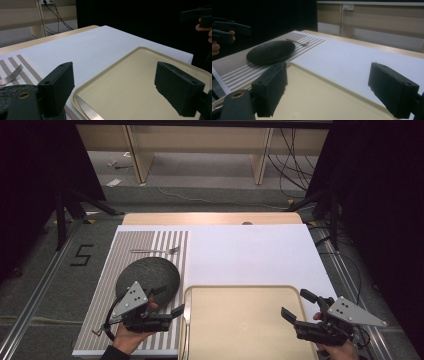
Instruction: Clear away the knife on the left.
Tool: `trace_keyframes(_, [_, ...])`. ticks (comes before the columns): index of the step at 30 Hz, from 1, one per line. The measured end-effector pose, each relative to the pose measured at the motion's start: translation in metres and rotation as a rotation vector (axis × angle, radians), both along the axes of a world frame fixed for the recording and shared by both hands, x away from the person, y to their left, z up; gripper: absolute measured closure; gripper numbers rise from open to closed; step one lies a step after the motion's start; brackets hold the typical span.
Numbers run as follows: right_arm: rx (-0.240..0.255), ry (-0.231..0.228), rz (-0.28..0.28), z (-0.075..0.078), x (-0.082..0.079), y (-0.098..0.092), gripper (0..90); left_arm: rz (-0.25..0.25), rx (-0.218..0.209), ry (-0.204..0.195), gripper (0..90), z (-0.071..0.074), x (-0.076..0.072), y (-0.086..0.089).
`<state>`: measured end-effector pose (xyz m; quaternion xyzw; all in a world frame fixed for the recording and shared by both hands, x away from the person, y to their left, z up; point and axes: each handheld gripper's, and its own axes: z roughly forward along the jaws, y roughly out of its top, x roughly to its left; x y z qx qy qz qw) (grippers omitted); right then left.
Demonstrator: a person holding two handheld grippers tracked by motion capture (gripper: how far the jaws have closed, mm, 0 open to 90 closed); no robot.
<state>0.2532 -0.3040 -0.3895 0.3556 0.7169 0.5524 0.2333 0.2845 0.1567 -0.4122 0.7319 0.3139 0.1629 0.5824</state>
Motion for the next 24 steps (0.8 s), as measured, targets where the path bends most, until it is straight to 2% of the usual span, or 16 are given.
trace_keyframes(24, [-0.001, -0.002, 0.004, -0.0003, 0.0002, 0.0004, 16.6, -0.019, 0.012, 0.007, 15.8, -0.0005, 0.0009, -0.0032])
